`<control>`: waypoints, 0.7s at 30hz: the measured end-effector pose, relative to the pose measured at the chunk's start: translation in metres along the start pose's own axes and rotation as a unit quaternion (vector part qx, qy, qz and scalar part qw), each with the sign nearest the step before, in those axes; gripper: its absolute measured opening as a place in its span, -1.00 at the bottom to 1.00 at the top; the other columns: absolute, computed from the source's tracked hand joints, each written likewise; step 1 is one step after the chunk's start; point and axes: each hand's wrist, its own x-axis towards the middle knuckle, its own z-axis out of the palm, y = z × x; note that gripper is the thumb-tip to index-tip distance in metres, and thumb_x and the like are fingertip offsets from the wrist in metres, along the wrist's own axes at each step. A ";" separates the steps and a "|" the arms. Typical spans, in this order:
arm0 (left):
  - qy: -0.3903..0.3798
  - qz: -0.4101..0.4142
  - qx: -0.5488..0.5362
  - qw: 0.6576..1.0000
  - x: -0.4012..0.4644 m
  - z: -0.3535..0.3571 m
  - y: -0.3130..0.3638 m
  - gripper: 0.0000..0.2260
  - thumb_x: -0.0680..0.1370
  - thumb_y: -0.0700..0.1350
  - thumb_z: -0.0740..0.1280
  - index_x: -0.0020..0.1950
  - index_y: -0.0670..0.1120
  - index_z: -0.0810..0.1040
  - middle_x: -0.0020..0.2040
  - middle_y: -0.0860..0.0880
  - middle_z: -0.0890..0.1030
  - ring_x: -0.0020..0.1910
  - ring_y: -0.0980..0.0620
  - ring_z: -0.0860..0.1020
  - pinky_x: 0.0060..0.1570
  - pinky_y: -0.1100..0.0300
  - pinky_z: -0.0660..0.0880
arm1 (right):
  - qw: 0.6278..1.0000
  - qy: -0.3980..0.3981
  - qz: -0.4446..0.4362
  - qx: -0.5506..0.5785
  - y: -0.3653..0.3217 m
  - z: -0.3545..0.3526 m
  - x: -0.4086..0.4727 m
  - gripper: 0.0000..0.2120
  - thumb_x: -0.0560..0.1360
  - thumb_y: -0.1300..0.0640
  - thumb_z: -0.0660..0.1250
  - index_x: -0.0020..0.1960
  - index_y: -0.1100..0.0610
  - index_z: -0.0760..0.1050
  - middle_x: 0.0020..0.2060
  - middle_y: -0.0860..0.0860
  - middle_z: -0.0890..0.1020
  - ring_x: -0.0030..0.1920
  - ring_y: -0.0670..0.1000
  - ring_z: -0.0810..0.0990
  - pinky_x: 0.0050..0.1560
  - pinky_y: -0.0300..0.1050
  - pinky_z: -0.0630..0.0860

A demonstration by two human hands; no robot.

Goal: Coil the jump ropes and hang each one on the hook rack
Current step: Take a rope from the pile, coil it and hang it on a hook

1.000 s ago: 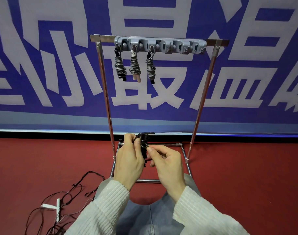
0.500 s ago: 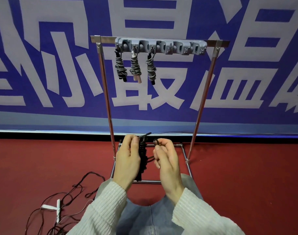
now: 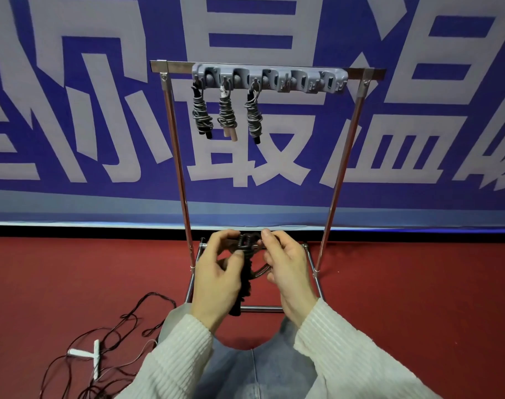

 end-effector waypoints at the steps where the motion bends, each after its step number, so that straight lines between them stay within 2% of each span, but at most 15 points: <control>1: 0.012 -0.010 -0.022 1.000 0.002 -0.002 0.000 -0.78 0.53 -0.17 0.26 0.12 0.03 0.58 -0.01 -0.01 0.68 -0.13 -0.22 0.66 -0.17 -0.30 0.61 | 1.000 -0.007 0.013 -0.005 0.001 0.000 0.000 -0.73 0.65 0.04 0.33 -0.15 0.17 0.56 -0.48 -0.16 0.36 -0.44 -0.13 0.28 -0.46 -0.30 0.22; 3: 0.011 -0.020 -0.035 0.999 0.007 -0.006 0.001 -0.75 0.50 -0.16 0.23 0.10 0.02 0.60 -0.02 -0.04 0.69 -0.09 -0.22 0.66 -0.10 -0.31 0.60 | 0.999 -0.015 0.013 -0.030 0.004 0.000 -0.002 -0.75 0.64 0.05 0.33 -0.18 0.13 0.56 -0.50 -0.18 0.36 -0.44 -0.14 0.29 -0.44 -0.31 0.23; 4: 0.002 -0.022 -0.032 0.999 0.008 -0.007 0.002 -0.75 0.51 -0.15 0.22 0.10 0.04 0.61 -0.03 -0.04 0.70 -0.11 -0.24 0.66 -0.14 -0.31 0.61 | 1.000 -0.009 0.013 -0.025 0.006 0.000 -0.003 -0.74 0.65 0.03 0.32 -0.15 0.15 0.57 -0.49 -0.17 0.35 -0.44 -0.14 0.28 -0.44 -0.30 0.22; 6: -0.006 -0.022 -0.019 1.000 0.009 -0.007 0.003 -0.76 0.57 -0.19 0.23 0.09 0.08 0.60 -0.08 -0.02 0.69 -0.20 -0.31 0.64 -0.31 -0.28 0.61 | 0.999 -0.002 0.035 0.038 0.006 0.000 -0.004 -0.70 0.66 -0.05 0.27 -0.07 0.16 0.57 -0.47 -0.11 0.29 -0.46 -0.13 0.21 -0.49 -0.27 0.17; 8: -0.004 -0.014 0.015 1.000 0.007 -0.008 0.002 -0.74 0.59 -0.24 0.24 0.10 0.09 0.58 -0.11 0.00 0.69 -0.35 -0.34 0.59 -0.45 -0.23 0.57 | 0.996 -0.022 0.042 0.072 0.003 -0.001 -0.003 -0.68 0.65 -0.13 0.27 -0.08 0.12 0.53 -0.45 -0.08 0.26 -0.47 -0.12 0.17 -0.50 -0.25 0.13; 10: -0.016 -0.008 0.046 0.999 0.006 -0.009 -0.003 -0.79 0.56 -0.13 0.26 0.11 0.13 0.57 -0.12 0.02 0.70 -0.43 -0.30 0.57 -0.46 -0.21 0.58 | 0.999 -0.038 0.019 0.022 0.003 -0.001 -0.003 -0.70 0.63 -0.13 0.32 -0.16 0.06 0.49 -0.46 -0.10 0.27 -0.44 -0.10 0.19 -0.48 -0.25 0.16; 12: -0.028 -0.019 0.036 0.999 0.006 -0.011 -0.008 -0.82 0.55 0.05 0.30 0.13 0.14 0.59 -0.11 -0.01 0.70 -0.34 -0.25 0.62 -0.36 -0.25 0.60 | 0.999 -0.045 0.026 0.004 0.001 -0.001 -0.001 -0.69 0.62 -0.08 0.34 -0.25 0.00 0.45 -0.44 -0.09 0.26 -0.43 -0.10 0.20 -0.49 -0.27 0.15; 14: -0.024 -0.049 -0.006 0.998 0.004 -0.011 -0.008 -0.76 0.56 0.18 0.34 0.13 0.10 0.63 -0.08 -0.08 0.70 -0.23 -0.21 0.66 -0.26 -0.25 0.62 | 0.993 -0.064 0.086 0.049 0.002 -0.003 0.000 -0.68 0.61 -0.05 0.36 -0.28 -0.03 0.42 -0.43 -0.08 0.24 -0.46 -0.13 0.16 -0.53 -0.26 0.08; 17: -0.027 -0.146 -0.172 0.974 0.003 -0.011 -0.004 -0.71 0.60 0.07 0.37 0.17 -0.11 0.60 -0.01 -0.24 0.68 -0.30 -0.16 0.64 -0.42 0.02 0.58 | 0.965 -0.092 0.189 0.155 0.002 -0.005 0.004 -0.67 0.60 -0.04 0.37 -0.26 -0.01 0.35 -0.46 -0.09 0.20 -0.53 -0.14 0.07 -0.59 -0.27 0.00; 19: -0.061 -0.205 -0.243 0.946 0.004 -0.011 0.001 -0.68 0.58 0.00 0.33 0.21 -0.19 0.56 0.00 -0.24 0.66 -0.29 -0.10 0.63 -0.51 0.13 0.54 | 0.967 -0.066 0.182 0.165 0.004 -0.007 0.008 -0.66 0.61 -0.06 0.36 -0.26 -0.01 0.33 -0.46 -0.09 0.19 -0.52 -0.13 0.05 -0.58 -0.26 -0.02; 21: -0.083 -0.254 -0.299 0.916 0.004 -0.012 0.001 -0.62 0.61 0.02 0.30 0.29 -0.22 0.54 0.03 -0.22 0.63 -0.22 -0.03 0.62 -0.52 0.16 0.54 | 0.975 -0.041 0.136 0.168 0.001 -0.010 0.012 -0.66 0.61 -0.07 0.36 -0.25 -0.01 0.31 -0.46 -0.08 0.18 -0.51 -0.13 0.06 -0.58 -0.26 -0.02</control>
